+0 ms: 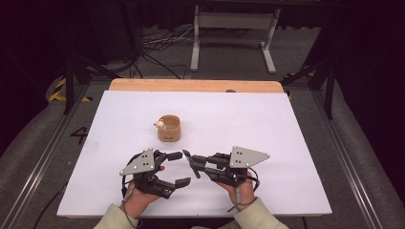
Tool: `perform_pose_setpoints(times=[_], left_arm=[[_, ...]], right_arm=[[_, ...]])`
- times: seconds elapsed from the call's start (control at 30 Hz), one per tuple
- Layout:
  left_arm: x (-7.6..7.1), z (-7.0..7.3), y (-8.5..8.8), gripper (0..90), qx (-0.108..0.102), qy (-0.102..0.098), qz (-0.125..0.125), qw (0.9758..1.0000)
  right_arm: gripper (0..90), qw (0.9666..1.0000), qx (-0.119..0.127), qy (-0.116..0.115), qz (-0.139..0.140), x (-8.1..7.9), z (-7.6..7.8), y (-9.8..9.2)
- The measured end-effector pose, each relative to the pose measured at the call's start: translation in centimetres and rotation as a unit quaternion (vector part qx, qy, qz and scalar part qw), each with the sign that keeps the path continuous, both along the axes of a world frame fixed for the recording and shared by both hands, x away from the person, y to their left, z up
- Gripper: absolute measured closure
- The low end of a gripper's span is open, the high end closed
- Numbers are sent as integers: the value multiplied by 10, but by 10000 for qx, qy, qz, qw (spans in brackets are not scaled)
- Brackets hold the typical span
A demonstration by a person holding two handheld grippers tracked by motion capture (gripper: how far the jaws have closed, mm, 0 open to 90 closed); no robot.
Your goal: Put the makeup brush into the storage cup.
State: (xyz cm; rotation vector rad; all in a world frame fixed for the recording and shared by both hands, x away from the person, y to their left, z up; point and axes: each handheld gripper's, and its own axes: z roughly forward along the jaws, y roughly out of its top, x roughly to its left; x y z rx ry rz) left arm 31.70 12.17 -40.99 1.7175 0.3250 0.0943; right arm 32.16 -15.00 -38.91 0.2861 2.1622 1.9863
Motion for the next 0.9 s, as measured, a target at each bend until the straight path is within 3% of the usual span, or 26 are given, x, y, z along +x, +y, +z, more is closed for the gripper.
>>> perform_pose_setpoints(times=[0.33, 0.8, 0.9], left_arm=[[-4, -1, -4, 518, 141, 153, -38, 9998], [-6, -1, -5, 727, 319, 172, 70, 9993], [-7, 0, -5, 780, 393, 97, 47, 9992]], right_arm=[[797, 9999, -15, -59, 119, -4, -2, 7], [796, 9999, -65, -66, 130, -5, -3, 11], [796, 9999, -69, -64, 103, -5, -4, 10]])
